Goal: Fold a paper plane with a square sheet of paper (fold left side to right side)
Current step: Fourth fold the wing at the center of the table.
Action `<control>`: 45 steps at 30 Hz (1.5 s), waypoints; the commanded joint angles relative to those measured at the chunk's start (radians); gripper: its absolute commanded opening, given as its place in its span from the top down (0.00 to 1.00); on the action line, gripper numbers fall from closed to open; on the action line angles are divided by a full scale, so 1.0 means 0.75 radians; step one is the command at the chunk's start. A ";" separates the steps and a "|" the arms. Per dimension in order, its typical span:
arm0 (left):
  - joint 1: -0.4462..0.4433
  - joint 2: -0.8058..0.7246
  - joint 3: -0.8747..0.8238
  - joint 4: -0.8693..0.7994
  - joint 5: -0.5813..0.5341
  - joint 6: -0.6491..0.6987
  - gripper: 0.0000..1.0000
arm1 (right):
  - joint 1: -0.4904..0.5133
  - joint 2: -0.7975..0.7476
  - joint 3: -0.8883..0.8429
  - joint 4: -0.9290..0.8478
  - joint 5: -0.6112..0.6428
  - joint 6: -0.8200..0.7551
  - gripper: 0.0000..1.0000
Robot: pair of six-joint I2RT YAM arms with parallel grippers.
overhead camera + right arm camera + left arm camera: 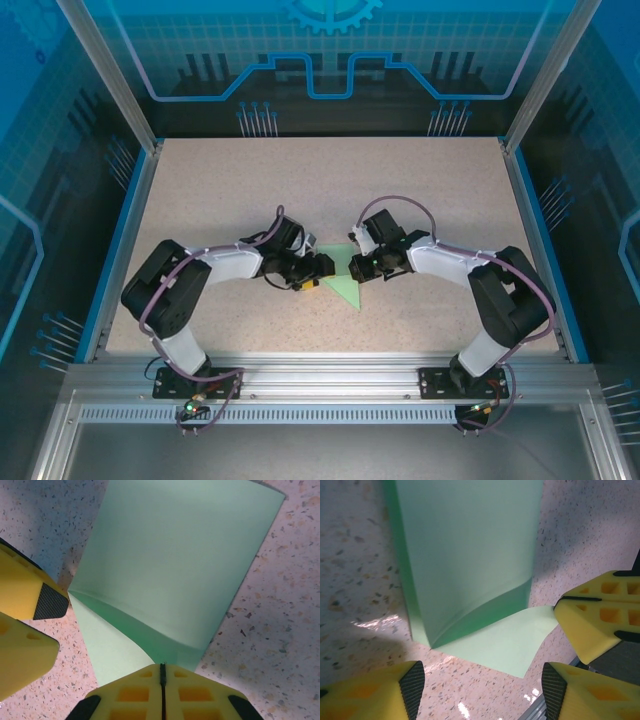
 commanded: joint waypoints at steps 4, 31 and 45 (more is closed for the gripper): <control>-0.032 0.083 0.097 -0.002 0.034 -0.006 0.38 | -0.029 -0.022 -0.009 -0.024 -0.004 -0.012 0.93; -0.051 0.010 0.213 -0.113 0.002 0.004 0.74 | 0.411 -0.485 -0.341 0.077 0.585 0.146 0.47; -0.055 0.019 0.253 -0.142 0.007 -0.011 0.79 | 0.503 -0.216 -0.230 0.141 0.666 0.137 0.51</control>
